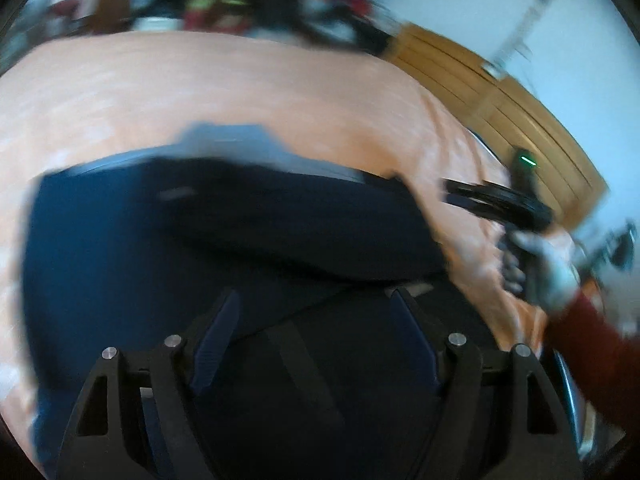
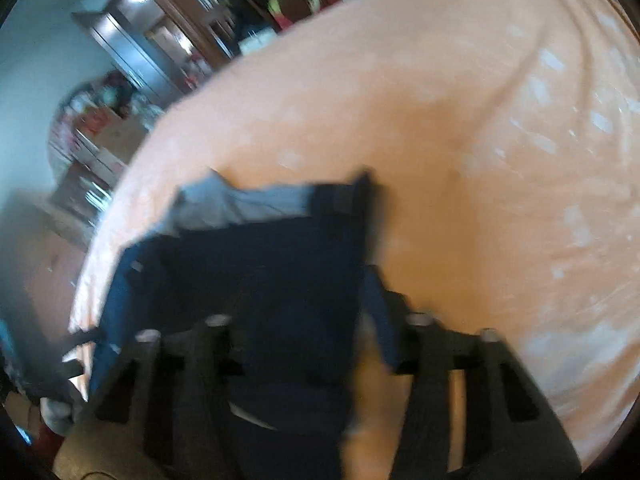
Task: Fold small clothes
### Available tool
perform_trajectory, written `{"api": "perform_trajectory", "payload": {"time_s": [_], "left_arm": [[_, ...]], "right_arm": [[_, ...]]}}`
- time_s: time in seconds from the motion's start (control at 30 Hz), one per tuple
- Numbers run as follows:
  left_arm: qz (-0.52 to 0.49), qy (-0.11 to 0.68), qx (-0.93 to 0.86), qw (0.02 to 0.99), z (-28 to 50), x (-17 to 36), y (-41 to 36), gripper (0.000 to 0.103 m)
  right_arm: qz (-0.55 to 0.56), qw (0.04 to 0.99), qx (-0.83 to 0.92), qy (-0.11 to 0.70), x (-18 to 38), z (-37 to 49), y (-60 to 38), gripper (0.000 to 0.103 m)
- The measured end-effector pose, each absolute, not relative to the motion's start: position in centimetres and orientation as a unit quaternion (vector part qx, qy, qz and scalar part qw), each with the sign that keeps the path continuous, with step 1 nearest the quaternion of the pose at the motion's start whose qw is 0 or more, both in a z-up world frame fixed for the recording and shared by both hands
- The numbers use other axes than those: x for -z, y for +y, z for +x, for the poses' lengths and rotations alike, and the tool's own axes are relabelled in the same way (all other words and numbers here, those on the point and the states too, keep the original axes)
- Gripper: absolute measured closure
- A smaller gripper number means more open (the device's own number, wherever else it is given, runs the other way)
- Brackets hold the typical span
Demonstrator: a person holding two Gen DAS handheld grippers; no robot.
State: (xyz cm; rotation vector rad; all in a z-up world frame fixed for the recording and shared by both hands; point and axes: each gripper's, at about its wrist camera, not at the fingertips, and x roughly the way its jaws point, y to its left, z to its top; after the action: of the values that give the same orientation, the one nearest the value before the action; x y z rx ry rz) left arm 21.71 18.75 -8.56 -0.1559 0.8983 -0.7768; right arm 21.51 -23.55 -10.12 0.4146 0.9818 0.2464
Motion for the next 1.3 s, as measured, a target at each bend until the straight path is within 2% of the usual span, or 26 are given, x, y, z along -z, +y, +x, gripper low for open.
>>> {"api": "perform_trajectory", "payload": {"time_s": [0.07, 0.3, 0.43, 0.63, 0.77, 0.83, 0.87, 0.9, 1.1, 1.2, 1.3], "left_arm": [[-0.071, 0.436, 0.408, 0.799, 22.7, 9.1, 13.8, 0.025], [-0.026, 0.480, 0.447, 0.755, 24.6, 13.3, 0.5, 0.026], [-0.016, 0.528, 0.412, 0.742, 25.6, 17.1, -1.0, 0.029], [-0.014, 0.517, 0.419, 0.746, 25.0, 16.4, -0.9, 0.027], [-0.074, 0.495, 0.426, 0.754, 23.3, 13.8, 4.6, 0.030], [-0.097, 0.465, 0.407, 0.780, 22.1, 11.9, 9.7, 0.029], [-0.109, 0.455, 0.394, 0.792, 21.5, 11.2, 12.2, 0.029], [-0.129, 0.444, 0.370, 0.806, 20.9, 10.6, 15.8, 0.029], [-0.213, 0.399, 0.202, 0.868, 18.4, 9.0, 32.5, 0.028], [-0.234, 0.389, 0.158, 0.877, 17.3, 8.7, 37.3, 0.028], [-0.242, 0.385, 0.145, 0.879, 16.3, 8.6, 38.7, 0.027]], "right_arm": [[0.209, 0.836, -0.139, 0.488, 11.0, 21.6, -25.1, 0.099], [0.182, 0.796, -0.234, 0.527, 13.1, 23.4, -22.9, 0.099], [0.159, 0.788, -0.213, 0.555, 16.9, 28.9, -22.7, 0.103], [0.166, 0.841, -0.126, 0.499, 15.3, 31.9, -24.9, 0.103], [0.118, 0.871, -0.131, 0.458, 10.7, 27.8, -21.8, 0.090], [0.098, 0.877, -0.163, 0.440, 8.8, 25.6, -18.1, 0.067], [0.092, 0.879, -0.184, 0.431, 8.1, 24.6, -16.0, 0.045], [0.082, 0.879, -0.206, 0.422, 7.7, 24.0, -13.5, 0.037], [-0.023, 0.848, -0.319, 0.423, 8.7, 23.2, 4.0, 0.036], [-0.074, 0.849, -0.310, 0.422, 10.5, 23.2, 9.5, 0.036], [-0.100, 0.851, -0.298, 0.420, 11.8, 22.9, 11.5, 0.038]]}}
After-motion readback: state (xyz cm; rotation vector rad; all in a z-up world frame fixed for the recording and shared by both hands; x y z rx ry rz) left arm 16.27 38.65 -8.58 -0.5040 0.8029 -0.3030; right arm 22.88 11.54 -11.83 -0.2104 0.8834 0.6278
